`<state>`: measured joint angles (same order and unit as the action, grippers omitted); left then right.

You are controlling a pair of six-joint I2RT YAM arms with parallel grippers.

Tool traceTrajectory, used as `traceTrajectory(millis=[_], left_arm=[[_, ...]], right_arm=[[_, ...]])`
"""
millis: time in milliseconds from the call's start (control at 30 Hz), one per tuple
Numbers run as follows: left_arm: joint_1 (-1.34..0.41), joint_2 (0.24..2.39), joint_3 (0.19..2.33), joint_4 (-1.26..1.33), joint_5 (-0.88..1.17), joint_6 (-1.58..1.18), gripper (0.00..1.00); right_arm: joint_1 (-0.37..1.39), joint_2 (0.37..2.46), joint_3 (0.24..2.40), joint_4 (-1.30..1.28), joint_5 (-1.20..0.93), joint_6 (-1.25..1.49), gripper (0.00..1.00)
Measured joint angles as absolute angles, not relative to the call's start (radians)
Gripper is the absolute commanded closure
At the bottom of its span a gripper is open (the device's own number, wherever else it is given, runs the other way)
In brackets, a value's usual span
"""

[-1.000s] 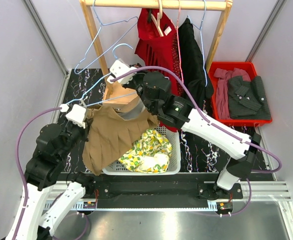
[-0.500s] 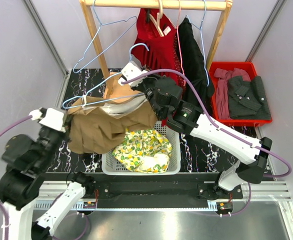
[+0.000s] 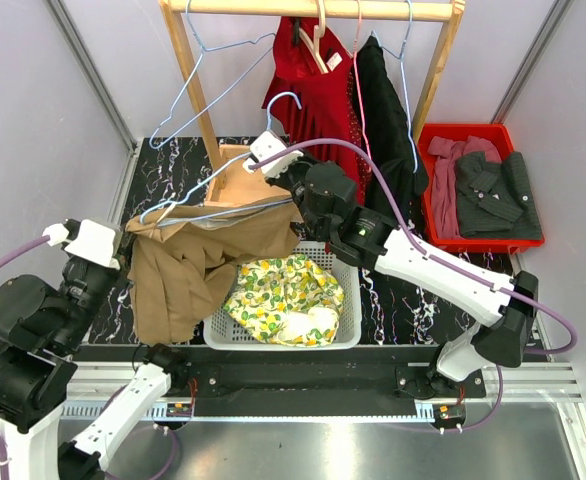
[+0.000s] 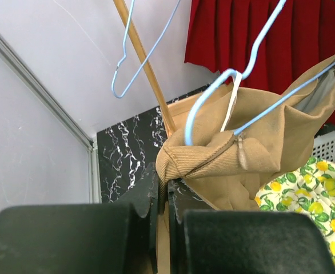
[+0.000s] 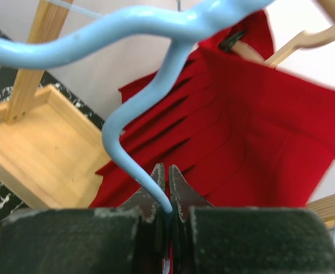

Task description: Remove the skirt from the hanger

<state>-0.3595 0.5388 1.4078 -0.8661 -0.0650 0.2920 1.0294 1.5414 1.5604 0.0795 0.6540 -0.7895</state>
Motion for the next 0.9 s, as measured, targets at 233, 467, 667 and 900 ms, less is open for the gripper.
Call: traceTrajectory(millis=[233,467,667,900], left_arm=[[-0.348,0.541,1.408,-0.892,-0.037,0.281,0.98],[-0.329,0.541,1.408,-0.893,-0.023,0.262,0.97],[-0.321,0.541,1.407,-0.889,0.027,0.235,0.96],[-0.321,0.543,1.398,-0.855,0.07,0.227,0.94]], right_arm=[[1.023,1.548,1.517,0.04,0.65,-0.727,1.0],[1.068,1.657,1.584,0.024,0.715,-0.696,1.0],[1.094,1.73,1.569,-0.007,0.777,-0.677,1.0],[1.127,1.649,1.403,-0.029,0.775,-0.748,1.0]])
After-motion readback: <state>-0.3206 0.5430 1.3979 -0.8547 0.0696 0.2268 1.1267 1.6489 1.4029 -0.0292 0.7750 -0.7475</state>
